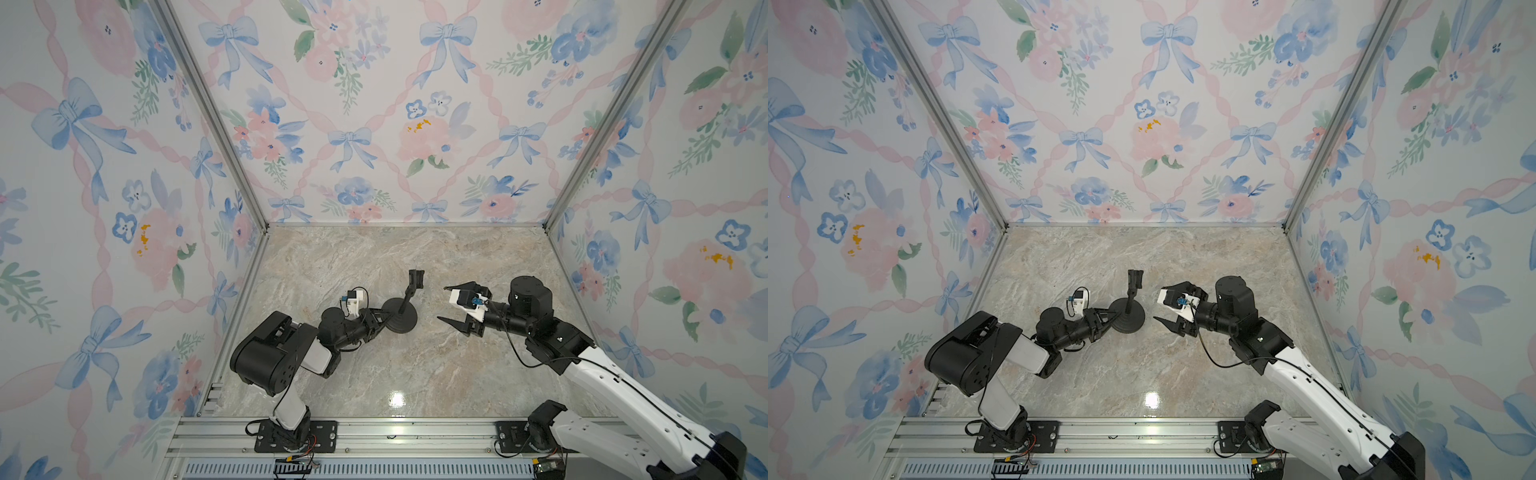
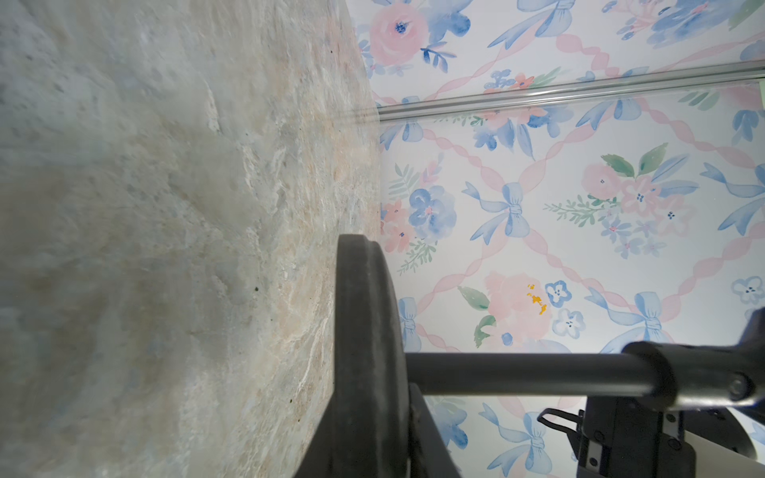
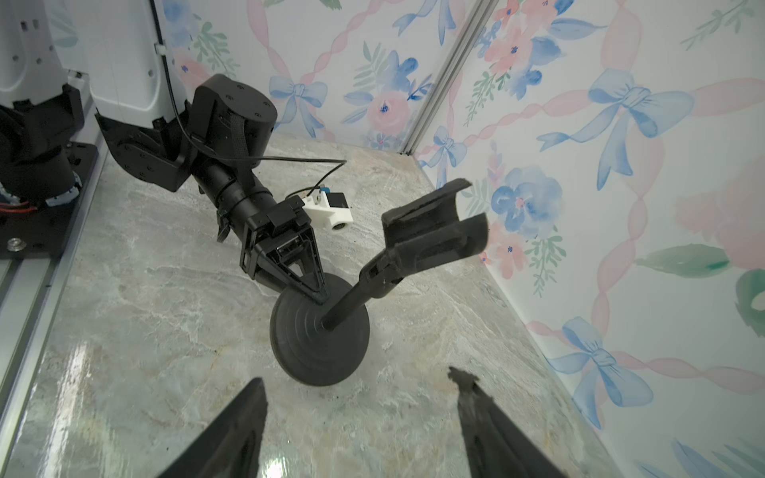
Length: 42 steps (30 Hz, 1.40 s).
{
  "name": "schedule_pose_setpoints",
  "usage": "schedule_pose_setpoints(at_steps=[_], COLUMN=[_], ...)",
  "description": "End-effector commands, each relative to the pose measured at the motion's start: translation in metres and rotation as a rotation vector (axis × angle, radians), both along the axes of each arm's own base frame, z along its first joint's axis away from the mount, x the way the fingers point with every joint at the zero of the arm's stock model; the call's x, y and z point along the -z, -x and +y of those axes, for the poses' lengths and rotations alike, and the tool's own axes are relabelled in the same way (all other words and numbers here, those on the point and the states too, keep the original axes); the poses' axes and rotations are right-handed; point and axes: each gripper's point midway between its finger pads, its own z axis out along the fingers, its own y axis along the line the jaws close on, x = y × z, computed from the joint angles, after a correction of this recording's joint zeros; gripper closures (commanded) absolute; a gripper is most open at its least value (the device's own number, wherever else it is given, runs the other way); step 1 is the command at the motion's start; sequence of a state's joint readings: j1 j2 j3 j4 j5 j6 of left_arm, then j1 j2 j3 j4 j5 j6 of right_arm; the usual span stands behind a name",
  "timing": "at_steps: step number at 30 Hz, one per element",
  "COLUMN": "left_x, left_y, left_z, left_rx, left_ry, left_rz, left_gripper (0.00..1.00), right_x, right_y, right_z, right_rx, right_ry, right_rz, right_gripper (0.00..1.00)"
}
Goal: Assemble a microphone stand
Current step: Screw the microphone stand pole into the microphone stand base.
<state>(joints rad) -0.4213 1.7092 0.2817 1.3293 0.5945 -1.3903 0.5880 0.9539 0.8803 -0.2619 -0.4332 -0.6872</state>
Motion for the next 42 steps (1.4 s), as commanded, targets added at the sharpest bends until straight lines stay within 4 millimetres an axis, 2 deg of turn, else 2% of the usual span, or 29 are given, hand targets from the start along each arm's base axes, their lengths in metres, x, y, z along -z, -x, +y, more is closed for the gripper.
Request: schedule_pose_setpoints(at_steps=[1, 6, 9, 15, 20, 24, 34, 40, 42], left_x=[-0.013, -0.009, -0.009, -0.012, -0.013, -0.019, -0.030, -0.033, -0.036], left_y=[-0.005, -0.006, -0.008, -0.007, -0.008, -0.007, -0.005, -0.005, -0.005], left_z=[0.005, 0.012, 0.017, 0.019, 0.024, 0.025, 0.026, 0.025, 0.024], left_rx=[-0.029, -0.060, -0.079, -0.076, -0.096, -0.102, -0.101, -0.095, -0.095], left_ry=[-0.015, -0.093, -0.141, -0.200, -0.259, -0.300, -0.305, -0.291, -0.285], left_rz=[-0.116, -0.138, -0.158, -0.192, -0.216, -0.243, -0.268, -0.264, -0.269], left_gripper=[1.00, 1.00, 1.00, 1.00, 1.00, 1.00, 1.00, 1.00, 1.00], right_x=[0.021, 0.000, 0.000, -0.005, -0.017, -0.008, 0.016, 0.022, 0.027], right_y=[0.005, 0.005, 0.008, -0.002, -0.013, -0.013, -0.026, -0.029, -0.027], right_z=[-0.017, 0.001, 0.012, 0.011, 0.023, 0.031, 0.046, 0.048, 0.046], right_rx=[-0.046, -0.142, -0.170, -0.137, -0.083, -0.100, -0.072, -0.053, -0.053], right_ry=[0.256, 0.395, 0.463, 0.482, 0.394, 0.393, 0.381, 0.372, 0.383], right_rz=[-0.010, -0.057, -0.095, -0.117, -0.132, -0.094, 0.023, 0.060, 0.076], right_gripper=[0.22, 0.21, 0.19, 0.19, 0.17, 0.16, 0.17, 0.23, 0.28])
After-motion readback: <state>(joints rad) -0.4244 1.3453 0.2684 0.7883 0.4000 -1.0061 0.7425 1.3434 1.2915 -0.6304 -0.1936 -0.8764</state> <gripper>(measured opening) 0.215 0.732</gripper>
